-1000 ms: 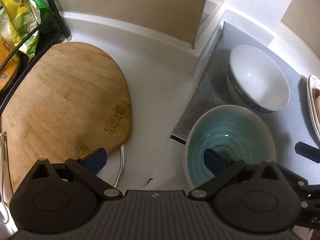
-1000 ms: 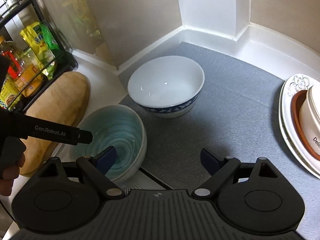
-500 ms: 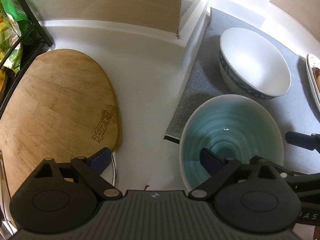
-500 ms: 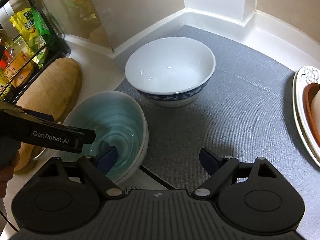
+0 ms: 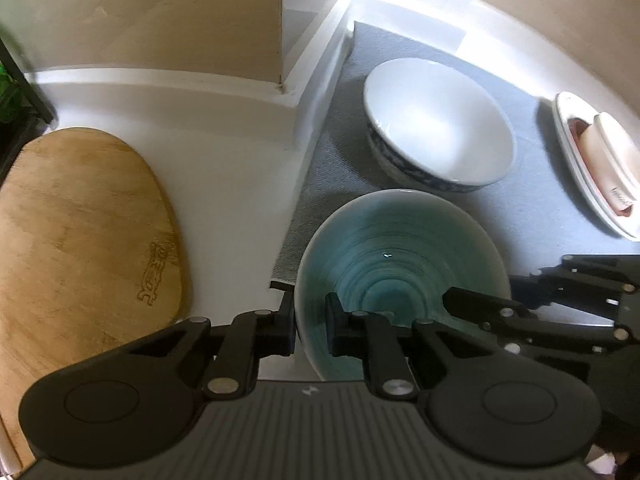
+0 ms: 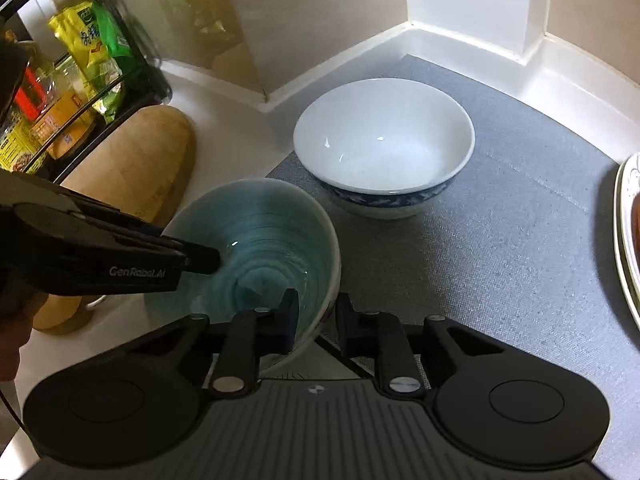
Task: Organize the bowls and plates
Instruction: 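Close both grippers on the teal bowl rim, then lift the teal bowl with both grippers over the cream bowl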
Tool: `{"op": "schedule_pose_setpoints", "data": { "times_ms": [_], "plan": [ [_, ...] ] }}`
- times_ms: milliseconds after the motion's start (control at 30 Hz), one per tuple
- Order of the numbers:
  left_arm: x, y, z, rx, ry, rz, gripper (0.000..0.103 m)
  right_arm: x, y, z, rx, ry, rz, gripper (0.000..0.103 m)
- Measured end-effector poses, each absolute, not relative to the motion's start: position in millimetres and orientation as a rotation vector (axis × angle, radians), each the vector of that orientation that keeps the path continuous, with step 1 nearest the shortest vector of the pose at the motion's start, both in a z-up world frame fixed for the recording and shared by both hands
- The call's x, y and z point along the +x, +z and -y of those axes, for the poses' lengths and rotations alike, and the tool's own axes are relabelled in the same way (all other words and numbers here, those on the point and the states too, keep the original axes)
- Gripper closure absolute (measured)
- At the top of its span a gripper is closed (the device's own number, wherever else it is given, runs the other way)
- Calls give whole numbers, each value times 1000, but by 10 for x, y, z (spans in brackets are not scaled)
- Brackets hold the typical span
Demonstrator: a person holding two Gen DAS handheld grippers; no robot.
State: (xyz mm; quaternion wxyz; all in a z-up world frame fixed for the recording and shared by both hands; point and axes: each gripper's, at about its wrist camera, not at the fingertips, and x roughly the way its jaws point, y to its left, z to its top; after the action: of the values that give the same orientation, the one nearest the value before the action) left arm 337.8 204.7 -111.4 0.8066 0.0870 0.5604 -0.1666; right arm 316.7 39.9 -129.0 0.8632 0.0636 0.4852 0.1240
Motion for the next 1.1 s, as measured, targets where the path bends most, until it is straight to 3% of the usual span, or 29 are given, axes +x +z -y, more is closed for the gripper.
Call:
{"op": "schedule_pose_setpoints", "data": {
  "times_ms": [467, 1100],
  "plan": [
    [3175, -1007, -1908, 205, -417, -1213, 87, 3009, -1196, -286, 124, 274, -1045, 85],
    [2856, -801, -766, 313, -632, -1127, 89, 2349, -1034, 710, 239, 31, -950, 88]
  ]
}}
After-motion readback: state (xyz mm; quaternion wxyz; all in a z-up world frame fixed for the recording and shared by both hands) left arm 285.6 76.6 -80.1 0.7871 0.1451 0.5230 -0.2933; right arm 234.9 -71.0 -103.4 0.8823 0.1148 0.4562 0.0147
